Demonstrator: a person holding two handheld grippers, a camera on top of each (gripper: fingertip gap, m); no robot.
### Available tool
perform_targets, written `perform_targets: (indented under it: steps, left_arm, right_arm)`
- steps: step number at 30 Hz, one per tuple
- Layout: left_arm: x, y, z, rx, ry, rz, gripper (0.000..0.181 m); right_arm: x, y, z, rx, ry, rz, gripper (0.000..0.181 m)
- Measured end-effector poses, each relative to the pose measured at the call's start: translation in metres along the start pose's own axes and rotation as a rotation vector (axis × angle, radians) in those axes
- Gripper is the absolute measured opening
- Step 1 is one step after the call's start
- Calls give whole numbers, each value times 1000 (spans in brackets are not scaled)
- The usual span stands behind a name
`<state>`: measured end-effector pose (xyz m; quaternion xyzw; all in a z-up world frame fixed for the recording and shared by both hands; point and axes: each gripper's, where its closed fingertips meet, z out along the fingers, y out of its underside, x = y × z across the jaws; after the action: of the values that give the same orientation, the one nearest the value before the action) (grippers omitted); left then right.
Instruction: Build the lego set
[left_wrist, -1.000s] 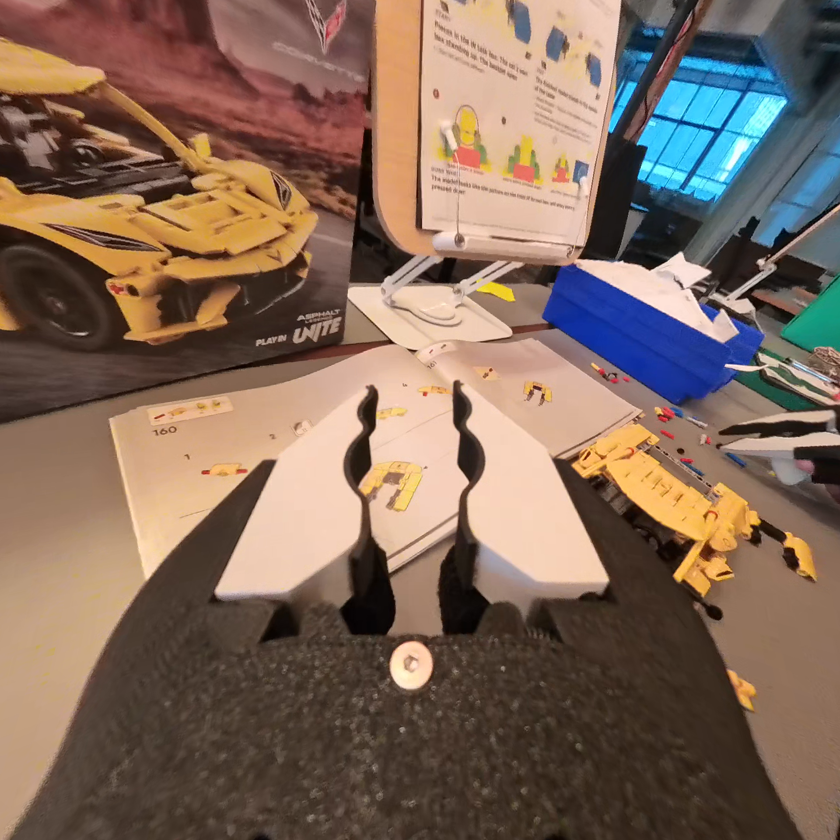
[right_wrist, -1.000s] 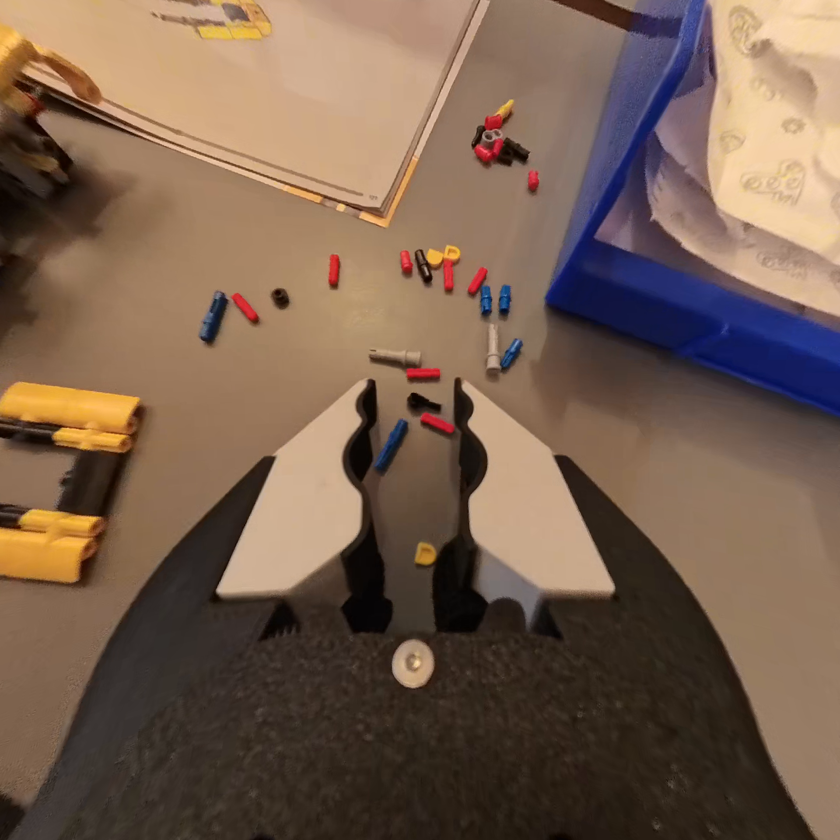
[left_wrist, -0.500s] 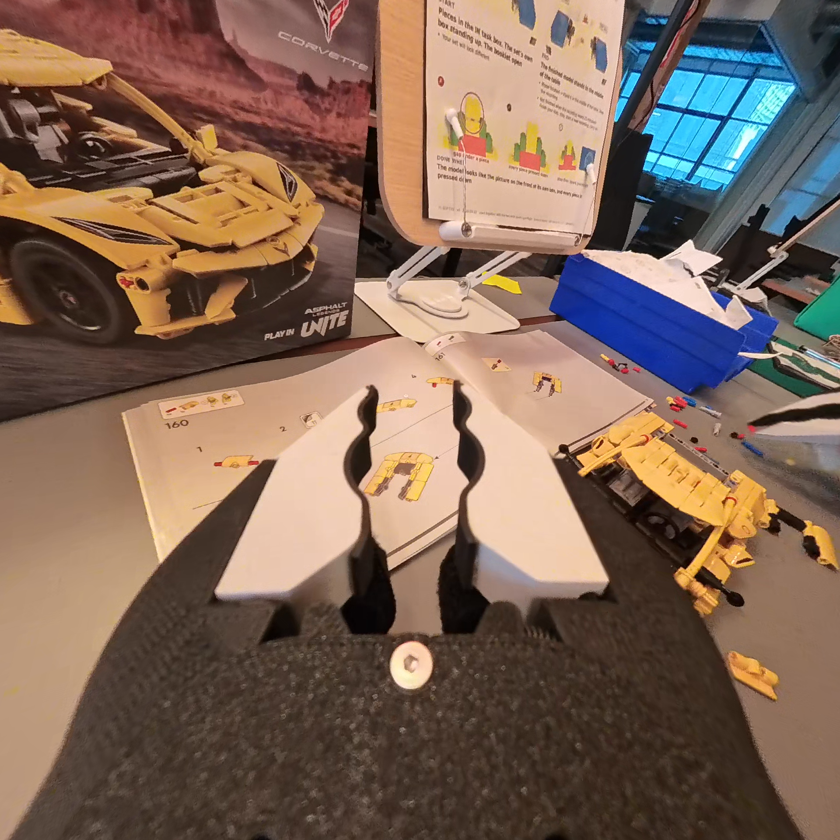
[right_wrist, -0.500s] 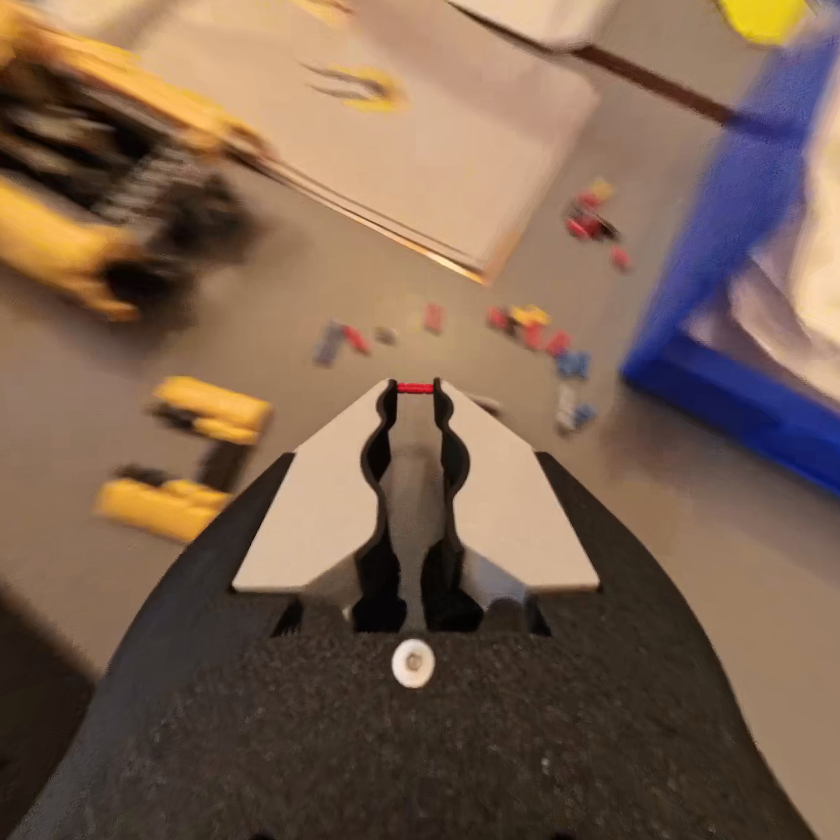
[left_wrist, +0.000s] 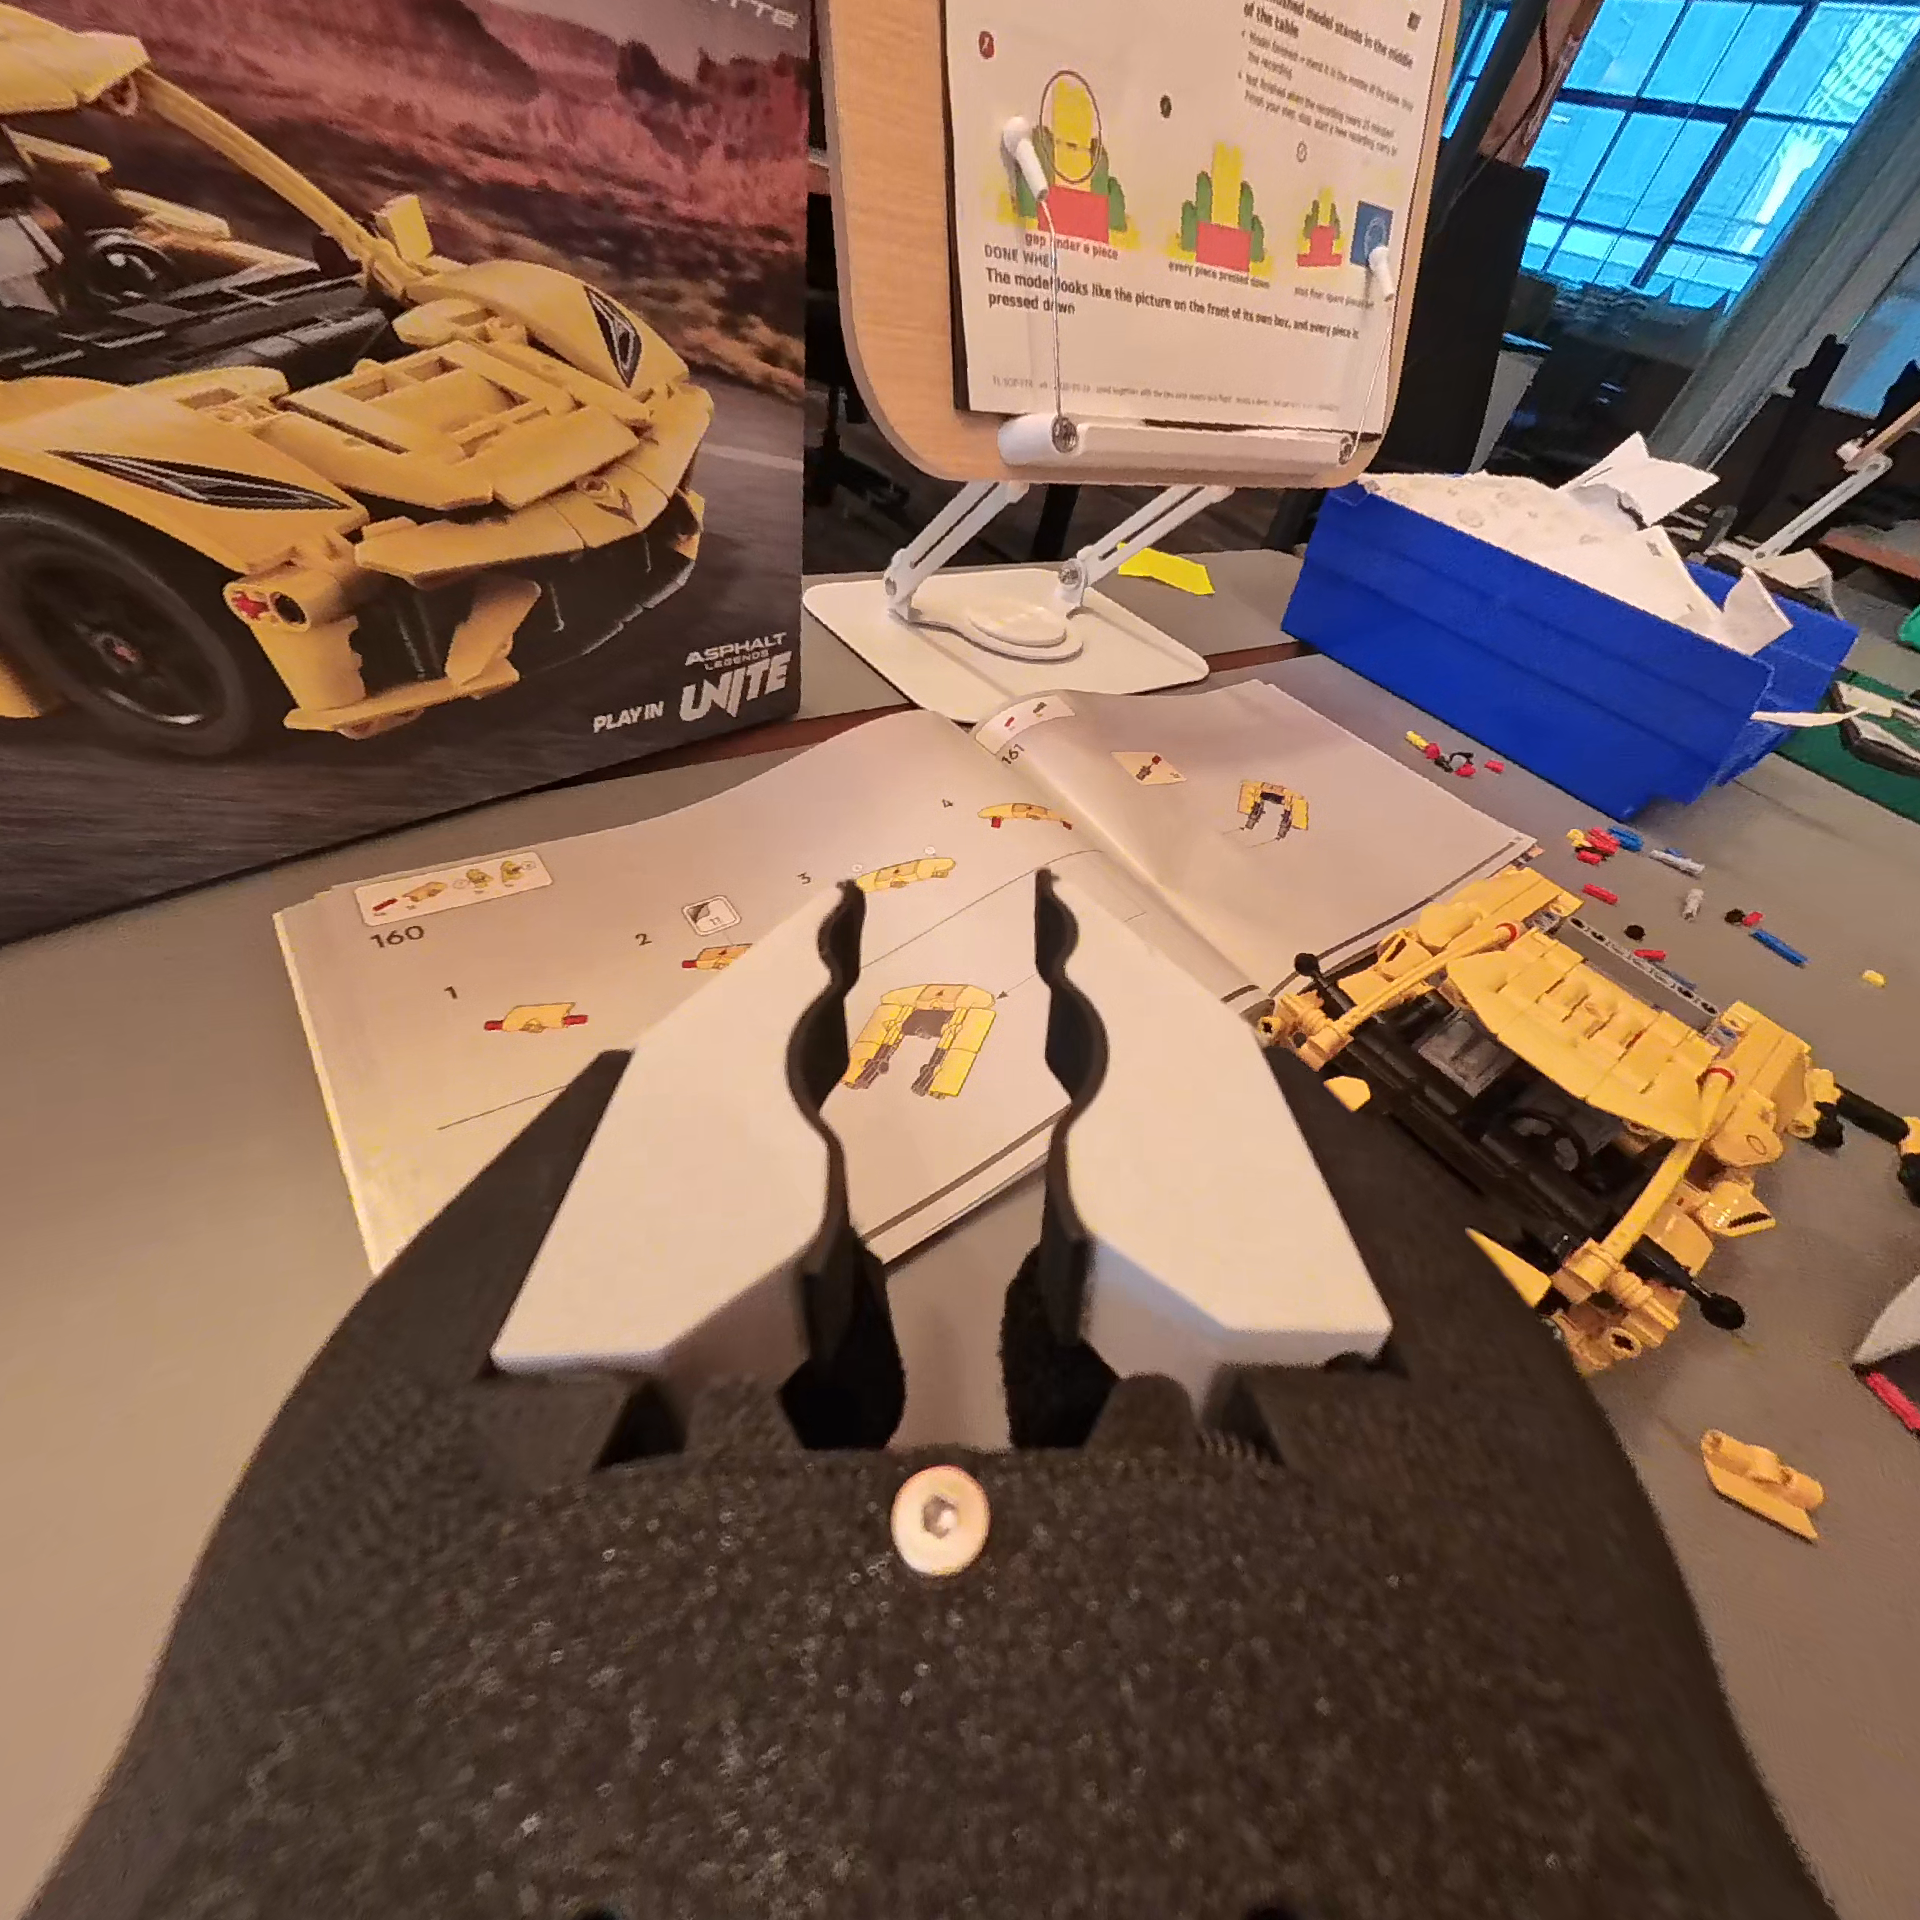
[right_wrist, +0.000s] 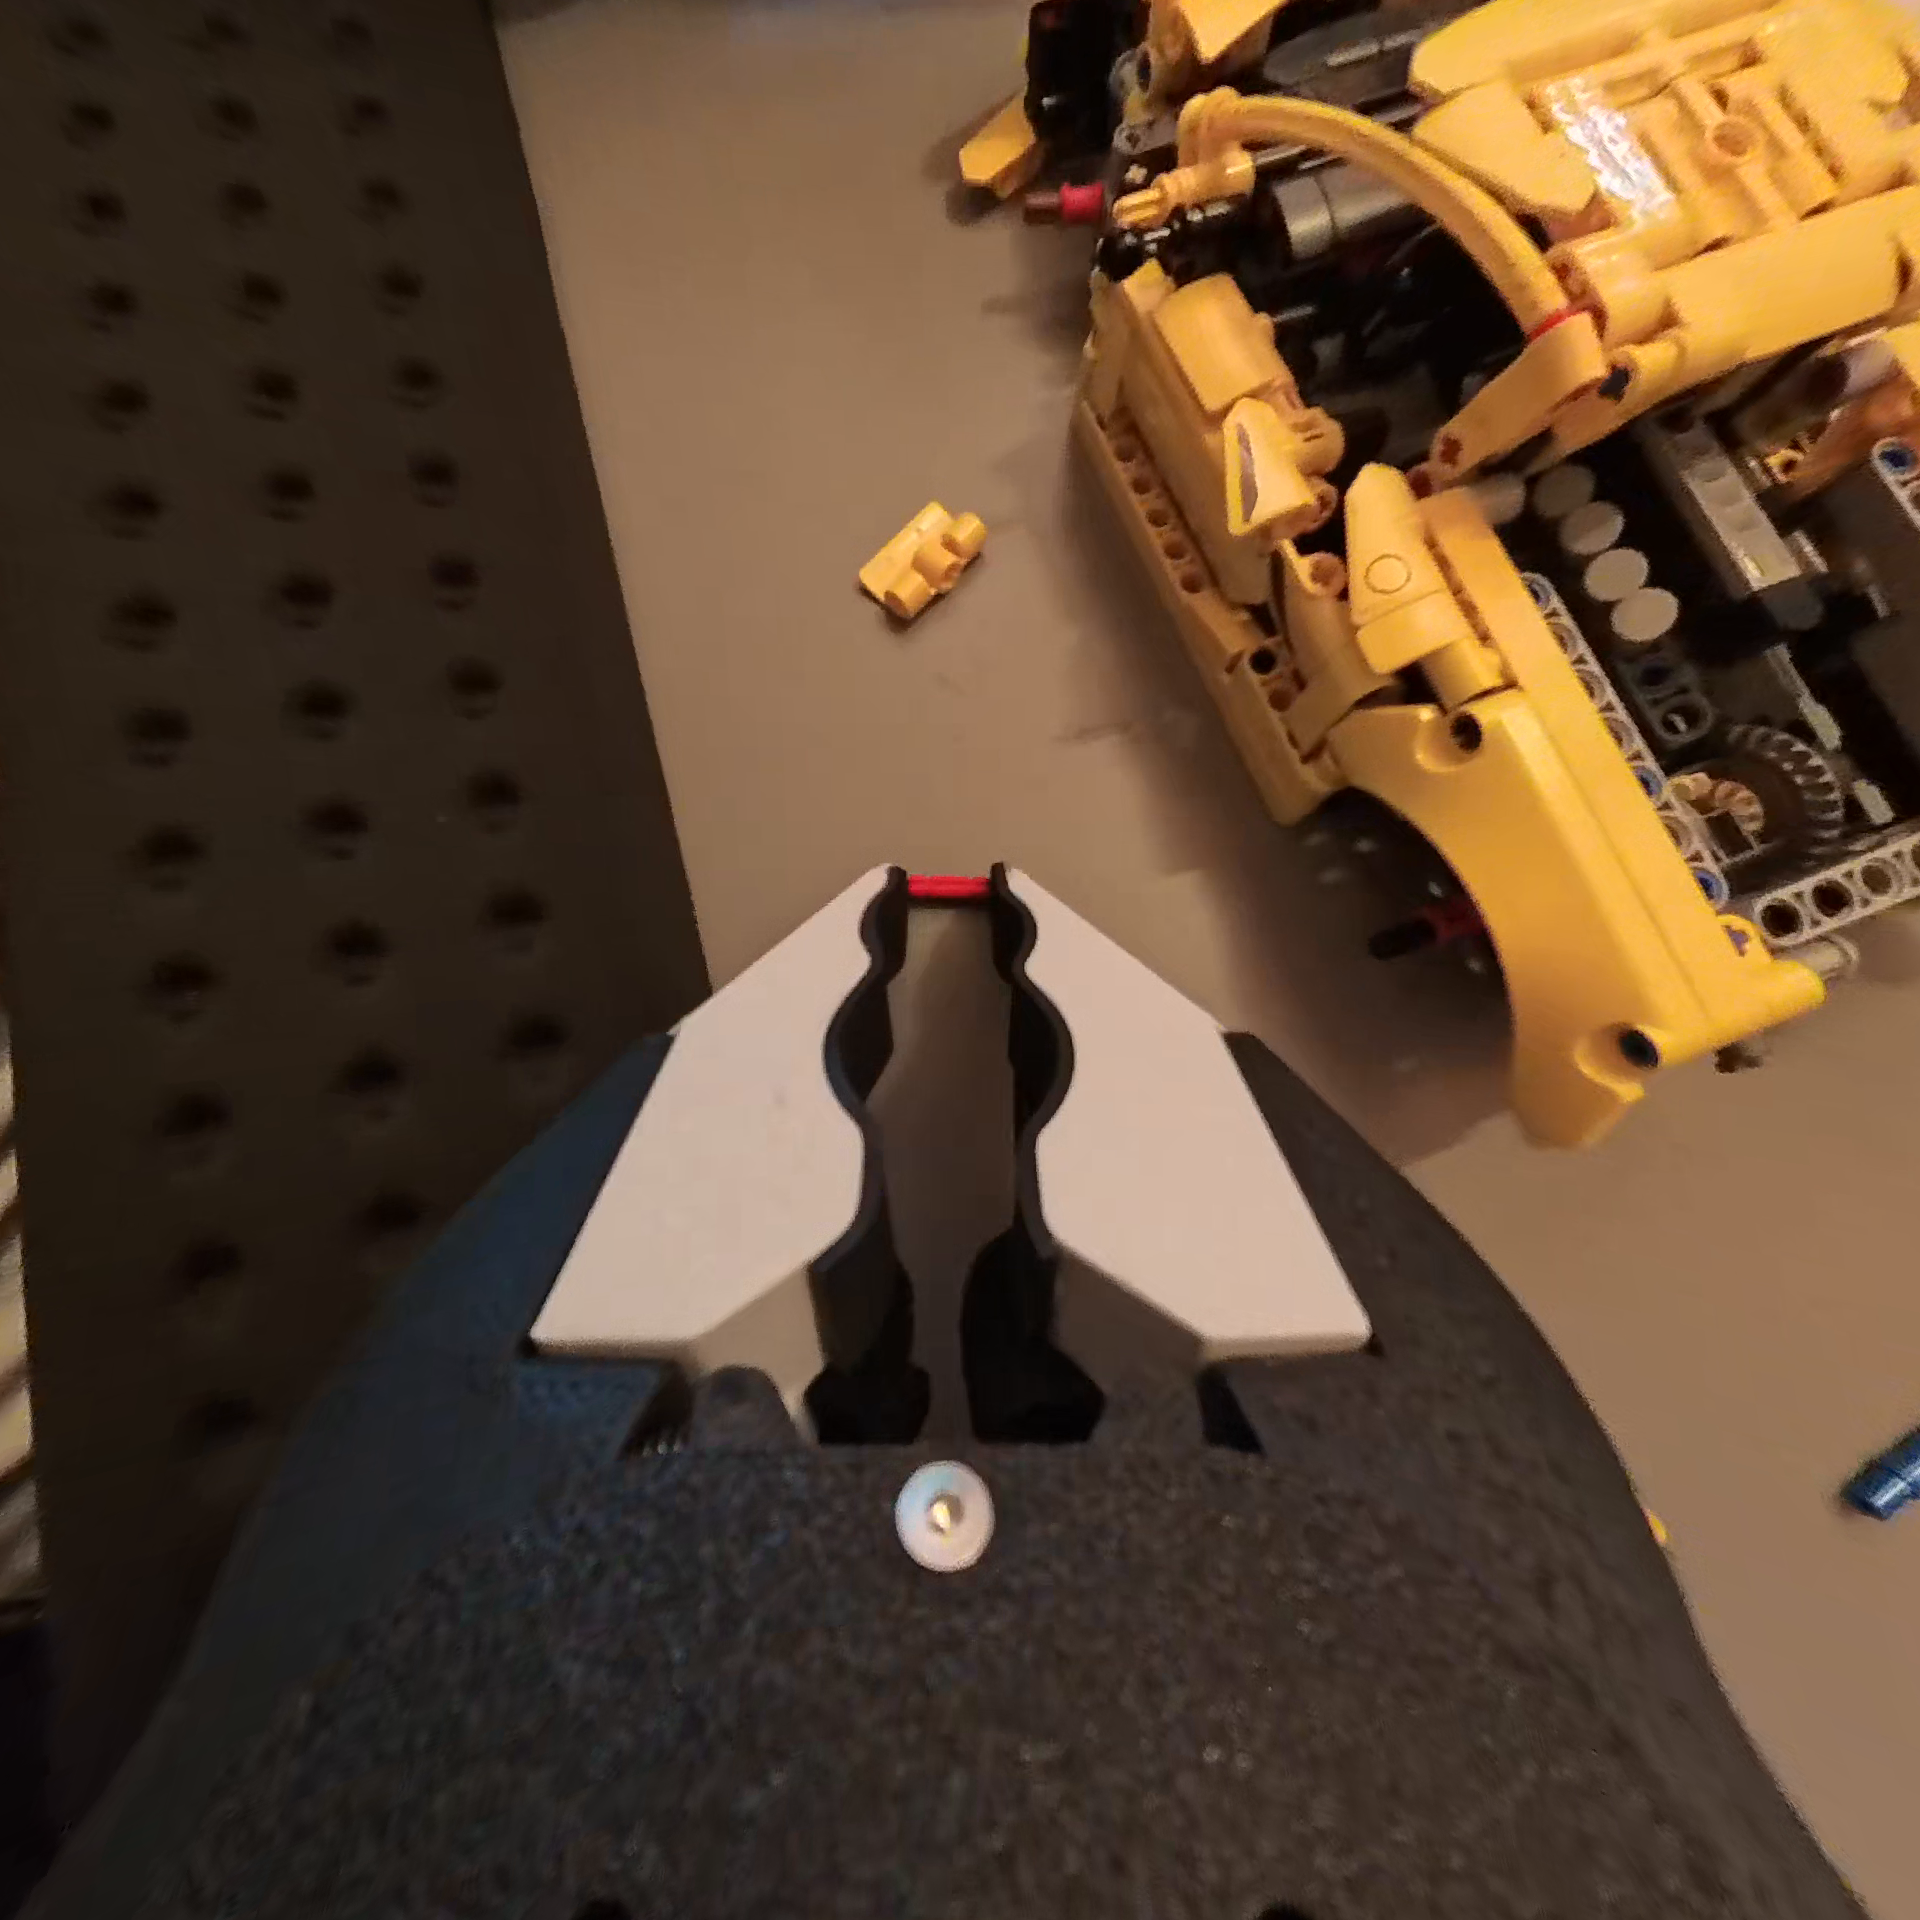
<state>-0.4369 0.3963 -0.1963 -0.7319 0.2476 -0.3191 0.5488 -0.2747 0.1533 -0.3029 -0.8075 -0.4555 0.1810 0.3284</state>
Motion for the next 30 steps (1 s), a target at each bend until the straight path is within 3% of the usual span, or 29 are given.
perform_targets:
  steps: [4, 6, 9, 14, 19, 21, 25, 28, 30]
  left_arm:
    - [0, -2, -2, 6, -7, 22, 32]
    - [-1, -3, -3, 6, -11, 25, 32]
    - [0, -4, -3, 6, -4, 24, 32]
    - [1, -1, -3, -5, -10, 48, 33]
    - [2, 2, -1, -21, -19, 82, 32]
    - [2, 4, 0, -29, -21, 93, 32]
    - [4, 6, 1, -39, -22, 112, 33]
    - [4, 7, 2, -42, -25, 114, 32]
    - [3, 7, 2, -44, -23, 110, 32]
  right_arm:
    - [21, -8, -24, 82, 39, 84, 29]
    - [69, 1, -55, 116, 197, 145, 21]
    - [139, 49, -90, 42, 398, 256, 21]
    - [168, 83, -87, 3, 340, 282, 21]
    - [173, 80, -75, 13, 299, 226, 17]
    - [173, 78, -73, 14, 293, 206, 6]
    - [168, 69, -86, 17, 313, 194, 4]
    - [108, 25, -85, 125, 77, 125, 4]
    - [53, 14, -67, 86, -108, 72, 4]
